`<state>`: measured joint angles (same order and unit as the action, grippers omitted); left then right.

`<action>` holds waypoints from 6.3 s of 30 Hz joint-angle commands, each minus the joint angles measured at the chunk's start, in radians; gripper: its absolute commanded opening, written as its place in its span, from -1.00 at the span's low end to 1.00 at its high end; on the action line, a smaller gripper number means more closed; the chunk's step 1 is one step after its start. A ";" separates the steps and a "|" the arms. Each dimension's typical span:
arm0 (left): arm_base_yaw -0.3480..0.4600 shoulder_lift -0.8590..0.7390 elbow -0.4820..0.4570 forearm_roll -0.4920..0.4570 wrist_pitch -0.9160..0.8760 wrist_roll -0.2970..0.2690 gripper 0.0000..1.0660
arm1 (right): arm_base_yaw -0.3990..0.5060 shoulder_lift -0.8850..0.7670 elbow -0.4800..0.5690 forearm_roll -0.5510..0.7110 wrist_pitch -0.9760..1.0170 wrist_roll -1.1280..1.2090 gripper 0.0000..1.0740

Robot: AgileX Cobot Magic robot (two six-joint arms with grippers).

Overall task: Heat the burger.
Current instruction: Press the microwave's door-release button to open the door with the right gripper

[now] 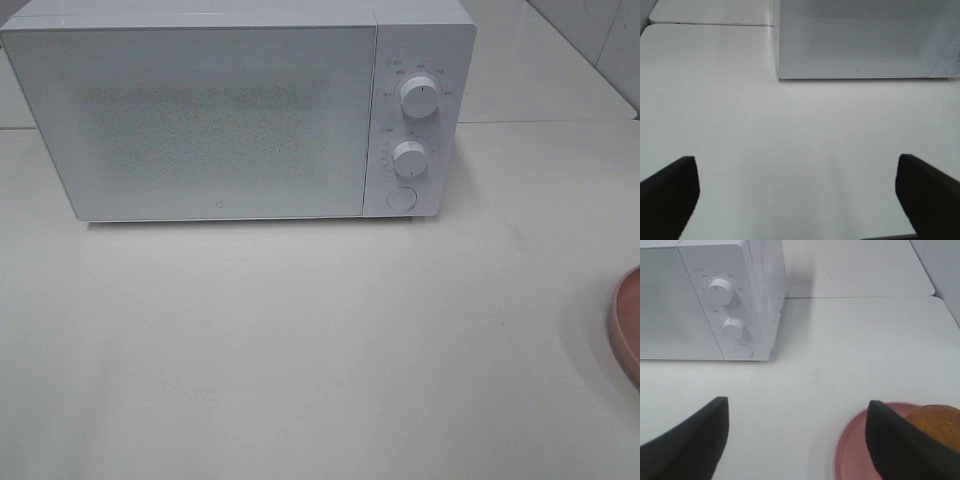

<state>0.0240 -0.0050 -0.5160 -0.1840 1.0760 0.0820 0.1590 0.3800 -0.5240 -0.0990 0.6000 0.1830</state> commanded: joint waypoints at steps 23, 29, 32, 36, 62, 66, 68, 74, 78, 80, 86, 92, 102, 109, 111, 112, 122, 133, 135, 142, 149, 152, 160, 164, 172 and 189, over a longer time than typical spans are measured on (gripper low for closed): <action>-0.004 -0.017 0.002 -0.001 -0.011 -0.003 0.88 | -0.002 0.318 -0.006 0.002 -0.275 0.004 0.37; -0.004 -0.017 0.002 -0.001 -0.011 -0.003 0.88 | -0.002 0.404 -0.006 0.001 -0.361 0.004 0.37; -0.004 -0.017 0.002 -0.001 -0.011 -0.003 0.88 | -0.002 0.445 -0.006 -0.001 -0.422 0.004 0.37; -0.004 -0.017 0.002 -0.001 -0.011 -0.003 0.88 | -0.002 0.484 -0.006 -0.005 -0.489 0.004 0.37; -0.004 -0.017 0.002 -0.001 -0.011 -0.003 0.88 | -0.002 0.769 0.149 -0.002 -1.193 -0.083 0.37; -0.004 -0.017 0.002 -0.001 -0.011 -0.003 0.88 | -0.002 0.790 0.186 0.049 -1.241 -0.117 0.37; -0.004 -0.017 0.002 -0.001 -0.011 -0.003 0.88 | -0.002 0.820 0.227 0.099 -1.298 -0.131 0.37; -0.004 -0.017 0.002 -0.001 -0.011 -0.003 0.88 | -0.002 0.827 0.255 0.151 -1.306 -0.131 0.37; -0.004 -0.017 0.002 -0.001 -0.011 -0.003 0.88 | 0.060 0.827 0.280 0.226 -1.333 -0.159 0.37; -0.004 -0.017 0.002 -0.001 -0.011 -0.003 0.88 | 0.099 0.827 0.286 0.265 -1.342 -0.199 0.37; -0.004 -0.017 0.002 -0.001 -0.011 -0.003 0.88 | 0.214 0.829 0.291 0.419 -1.380 -0.350 0.37; -0.004 -0.017 0.002 -0.001 -0.011 -0.003 0.88 | 0.307 0.881 0.291 0.550 -1.447 -0.431 0.37; -0.004 -0.017 0.002 -0.001 -0.011 -0.003 0.88 | 0.532 1.067 0.291 0.847 -1.647 -0.472 0.37; -0.004 -0.017 0.002 -0.001 -0.011 -0.003 0.88 | 0.679 1.181 0.246 0.990 -1.717 -0.479 0.37; -0.004 -0.017 0.002 -0.001 -0.011 -0.003 0.88 | 0.693 1.195 0.235 1.000 -1.717 -0.479 0.37; -0.004 -0.017 0.002 -0.001 -0.011 -0.003 0.88 | 0.713 1.219 0.217 1.008 -1.717 -0.479 0.37; -0.004 -0.017 0.002 -0.001 -0.011 -0.003 0.88 | 0.720 1.261 0.153 1.017 -1.686 -0.479 0.37; -0.004 -0.017 0.002 -0.001 -0.011 -0.003 0.88 | 0.720 1.261 0.152 1.030 -1.662 -0.283 0.25; -0.004 -0.017 0.002 -0.001 -0.011 -0.003 0.88 | 0.720 1.261 0.152 1.029 -1.662 -0.158 0.14; -0.004 -0.017 0.002 -0.001 -0.011 -0.003 0.88 | 0.720 1.261 0.152 1.029 -1.662 0.138 -0.16; -0.004 -0.017 0.002 -0.001 -0.011 -0.003 0.88 | 0.720 1.261 0.152 0.998 -1.662 0.540 -0.49; -0.004 -0.017 0.002 -0.001 -0.011 -0.003 0.88 | 0.720 1.261 0.152 0.969 -1.662 0.648 -0.53; -0.004 -0.017 0.002 -0.001 -0.011 -0.003 0.88 | 0.720 1.261 0.152 0.979 -1.655 0.903 -0.76; -0.004 -0.017 0.002 -0.001 -0.011 -0.003 0.88 | 0.720 1.261 0.152 0.979 -1.612 1.021 -1.00; -0.004 -0.017 0.002 -0.001 -0.011 -0.003 0.88 | 0.718 1.270 0.152 0.979 -1.579 1.097 -1.00; -0.004 -0.017 0.002 -0.001 -0.011 -0.003 0.88 | 0.685 1.415 0.079 0.945 -1.602 1.181 -1.00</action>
<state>0.0240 -0.0050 -0.5160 -0.1840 1.0740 0.0820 0.8640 1.7750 -0.4190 0.8770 -1.0020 1.3610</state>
